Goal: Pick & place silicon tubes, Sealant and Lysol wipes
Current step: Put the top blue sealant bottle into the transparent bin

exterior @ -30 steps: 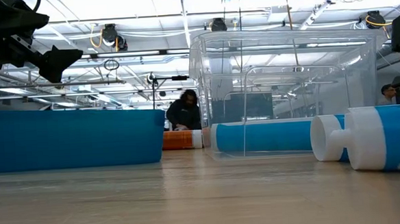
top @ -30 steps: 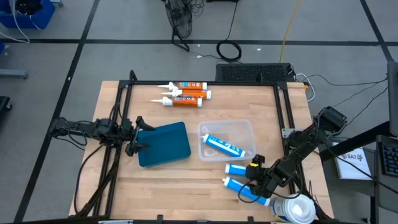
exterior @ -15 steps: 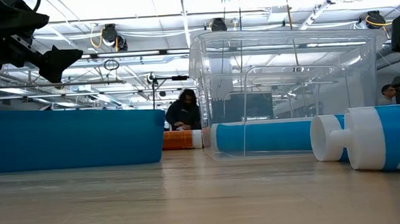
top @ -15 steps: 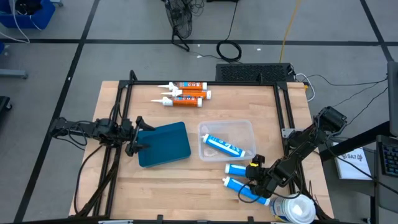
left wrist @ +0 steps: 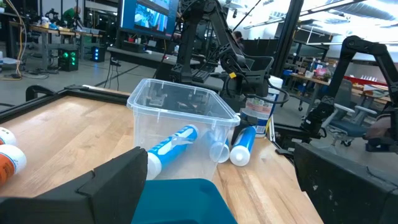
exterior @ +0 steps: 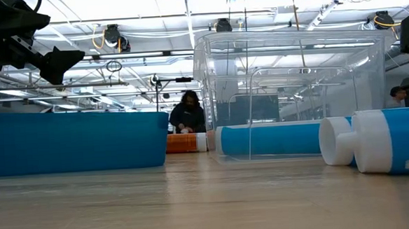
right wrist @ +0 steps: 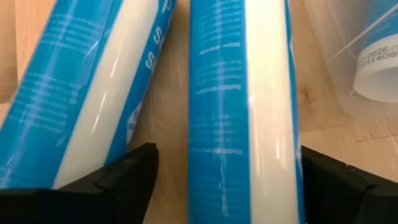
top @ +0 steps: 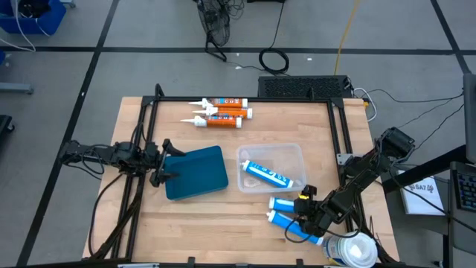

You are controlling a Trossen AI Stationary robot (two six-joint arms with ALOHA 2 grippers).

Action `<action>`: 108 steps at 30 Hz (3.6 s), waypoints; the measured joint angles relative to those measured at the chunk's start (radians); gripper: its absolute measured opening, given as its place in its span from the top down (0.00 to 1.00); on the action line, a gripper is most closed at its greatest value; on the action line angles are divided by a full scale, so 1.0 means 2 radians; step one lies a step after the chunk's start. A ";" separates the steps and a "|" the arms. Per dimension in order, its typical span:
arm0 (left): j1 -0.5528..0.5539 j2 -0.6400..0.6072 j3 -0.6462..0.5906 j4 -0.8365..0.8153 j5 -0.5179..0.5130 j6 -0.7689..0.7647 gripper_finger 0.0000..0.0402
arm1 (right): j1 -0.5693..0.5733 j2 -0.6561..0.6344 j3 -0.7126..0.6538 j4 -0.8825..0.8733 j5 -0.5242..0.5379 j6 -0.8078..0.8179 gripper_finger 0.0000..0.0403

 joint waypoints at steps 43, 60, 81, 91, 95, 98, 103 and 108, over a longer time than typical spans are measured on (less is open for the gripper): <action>0.000 0.000 0.000 0.000 0.000 0.000 0.02 | 0.000 0.000 0.000 0.000 0.000 0.000 0.43; 0.000 0.000 0.000 0.000 0.000 0.000 0.02 | 0.000 0.000 0.000 -0.001 0.010 -0.002 0.45; 0.000 0.000 0.000 0.000 0.000 0.000 0.02 | 0.000 0.000 0.000 0.000 0.022 -0.017 0.49; 0.000 0.000 0.000 0.000 0.000 0.000 0.02 | 0.000 0.000 0.016 -0.001 0.021 -0.039 0.49; 0.000 0.000 0.000 0.000 0.000 0.000 0.02 | 0.000 0.000 0.036 -0.002 0.021 -0.069 0.49; 0.000 0.000 0.000 0.000 0.000 0.000 0.02 | 0.000 -0.002 0.048 -0.002 0.021 -0.087 0.49; 0.000 0.000 0.000 0.000 0.000 0.000 0.02 | 0.000 -0.010 0.060 -0.009 0.023 -0.102 0.49; 0.000 0.000 0.000 0.000 0.000 0.000 0.02 | 0.000 -0.025 0.061 -0.009 0.024 -0.106 0.49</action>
